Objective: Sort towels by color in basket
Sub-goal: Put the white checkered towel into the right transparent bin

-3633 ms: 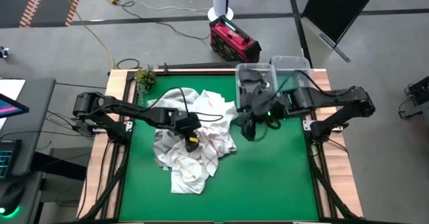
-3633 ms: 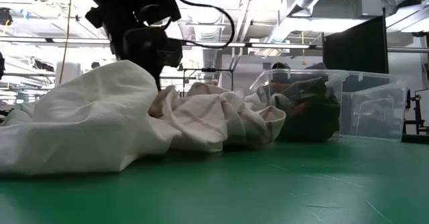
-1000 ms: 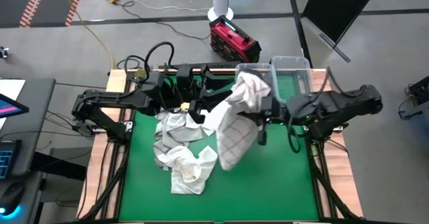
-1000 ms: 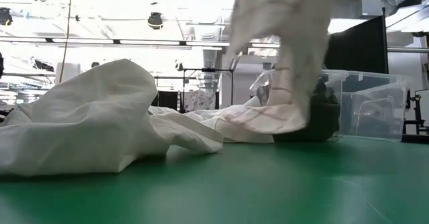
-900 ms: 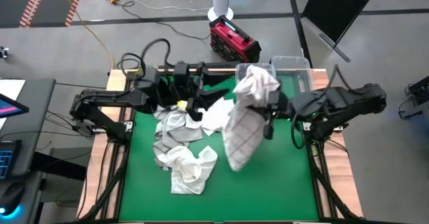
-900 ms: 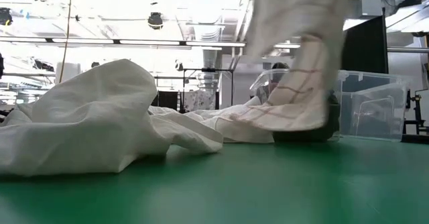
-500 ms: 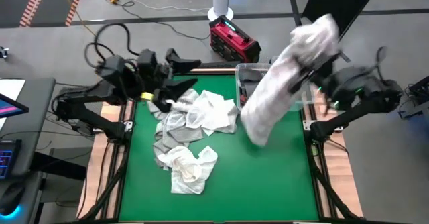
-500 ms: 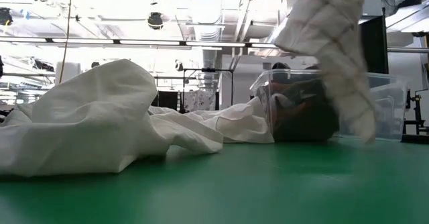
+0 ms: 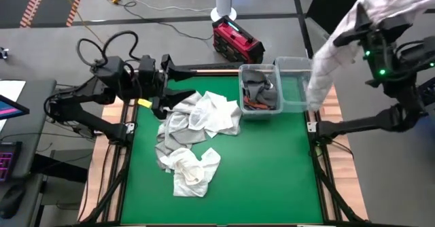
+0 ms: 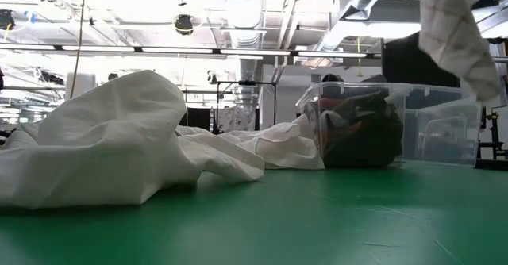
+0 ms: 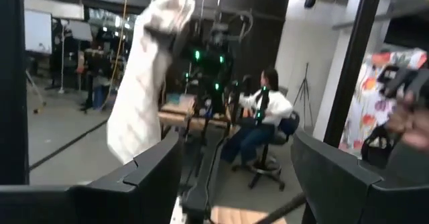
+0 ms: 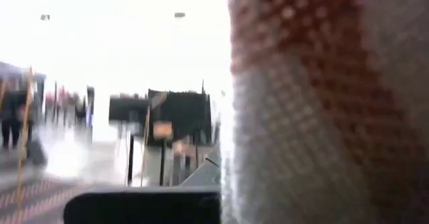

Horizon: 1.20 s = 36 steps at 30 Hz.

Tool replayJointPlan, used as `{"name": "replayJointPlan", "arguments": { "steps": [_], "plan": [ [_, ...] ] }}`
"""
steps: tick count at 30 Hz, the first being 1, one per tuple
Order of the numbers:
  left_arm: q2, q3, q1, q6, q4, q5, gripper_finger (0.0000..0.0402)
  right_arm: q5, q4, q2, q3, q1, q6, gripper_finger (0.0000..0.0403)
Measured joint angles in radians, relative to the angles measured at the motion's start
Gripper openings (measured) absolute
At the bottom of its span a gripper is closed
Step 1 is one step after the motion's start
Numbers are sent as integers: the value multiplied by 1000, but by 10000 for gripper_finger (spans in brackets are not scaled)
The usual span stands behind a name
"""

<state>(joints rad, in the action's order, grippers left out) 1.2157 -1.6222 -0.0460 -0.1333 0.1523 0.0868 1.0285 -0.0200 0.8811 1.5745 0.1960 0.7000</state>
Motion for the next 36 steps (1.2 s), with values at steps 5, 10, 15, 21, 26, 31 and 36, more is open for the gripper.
{"name": "replayJointPlan", "arguments": {
  "steps": [5,10,15,21,26,31,36],
  "plan": [
    [12,0,9,21,28,1,265,-206,-131,40,0,142,16,30],
    [15,0,22,43,26,4,265,-233,-91,89,0,222,-32,33],
    [2,0,26,42,40,4,265,-219,199,118,-1,247,-135,31],
    [-30,0,26,11,101,4,265,-162,684,128,-2,319,-466,31],
    [-32,0,26,6,108,10,265,-97,927,125,-2,444,-576,30],
    [-26,0,26,6,108,10,265,-23,930,111,-2,551,-569,30],
    [-22,0,26,5,120,10,265,-4,776,84,-1,589,-534,30]
  ]
}}
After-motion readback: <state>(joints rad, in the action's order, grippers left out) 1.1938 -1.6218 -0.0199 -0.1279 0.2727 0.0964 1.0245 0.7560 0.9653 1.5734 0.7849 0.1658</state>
